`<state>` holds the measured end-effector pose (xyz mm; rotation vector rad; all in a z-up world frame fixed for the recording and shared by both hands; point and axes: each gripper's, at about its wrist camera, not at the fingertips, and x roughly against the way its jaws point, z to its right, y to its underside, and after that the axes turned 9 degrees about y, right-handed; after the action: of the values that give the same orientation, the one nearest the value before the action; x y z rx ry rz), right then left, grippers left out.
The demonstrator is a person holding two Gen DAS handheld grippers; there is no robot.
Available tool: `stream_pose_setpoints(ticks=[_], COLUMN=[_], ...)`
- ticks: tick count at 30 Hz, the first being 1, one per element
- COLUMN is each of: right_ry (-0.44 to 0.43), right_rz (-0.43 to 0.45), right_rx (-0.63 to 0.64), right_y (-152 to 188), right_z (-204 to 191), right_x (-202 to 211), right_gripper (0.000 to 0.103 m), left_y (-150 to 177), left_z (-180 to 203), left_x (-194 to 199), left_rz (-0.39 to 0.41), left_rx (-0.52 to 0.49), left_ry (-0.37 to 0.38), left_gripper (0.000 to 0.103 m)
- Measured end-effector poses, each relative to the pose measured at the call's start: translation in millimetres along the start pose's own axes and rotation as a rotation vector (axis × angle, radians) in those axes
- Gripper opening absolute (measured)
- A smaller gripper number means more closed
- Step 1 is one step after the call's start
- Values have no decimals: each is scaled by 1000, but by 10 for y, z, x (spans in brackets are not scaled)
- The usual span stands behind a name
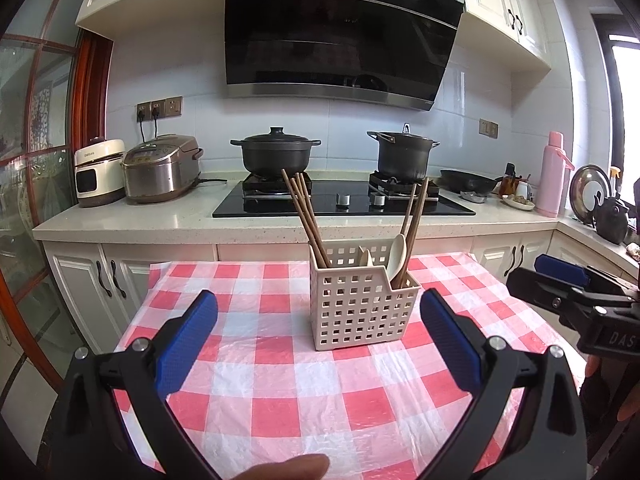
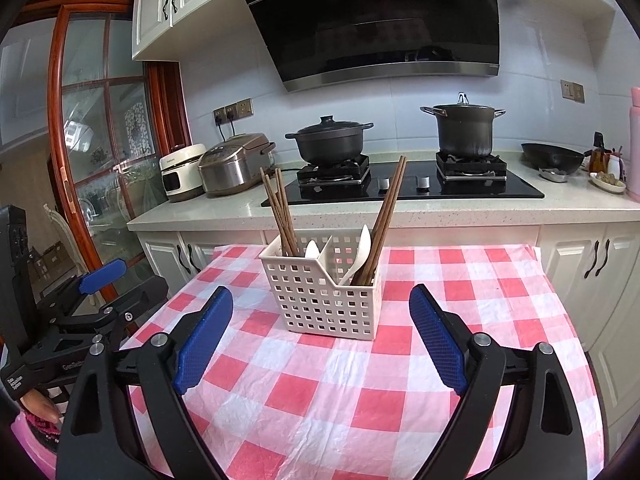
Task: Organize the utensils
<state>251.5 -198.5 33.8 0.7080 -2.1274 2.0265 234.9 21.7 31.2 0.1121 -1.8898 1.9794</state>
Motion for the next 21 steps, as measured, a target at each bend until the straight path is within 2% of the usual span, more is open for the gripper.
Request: stream_pose_setpoints(ticks=[21], right_ry=[-4], right_rz=[-2], right_rx=[3], right_y=[3], right_z=[-12], right_x=[9], right_gripper=[85], left_y=[10], left_z=[-1], left_x=[14], left_rz=[2], left_rx=[3], left_ry=[5], left_gripper=[98])
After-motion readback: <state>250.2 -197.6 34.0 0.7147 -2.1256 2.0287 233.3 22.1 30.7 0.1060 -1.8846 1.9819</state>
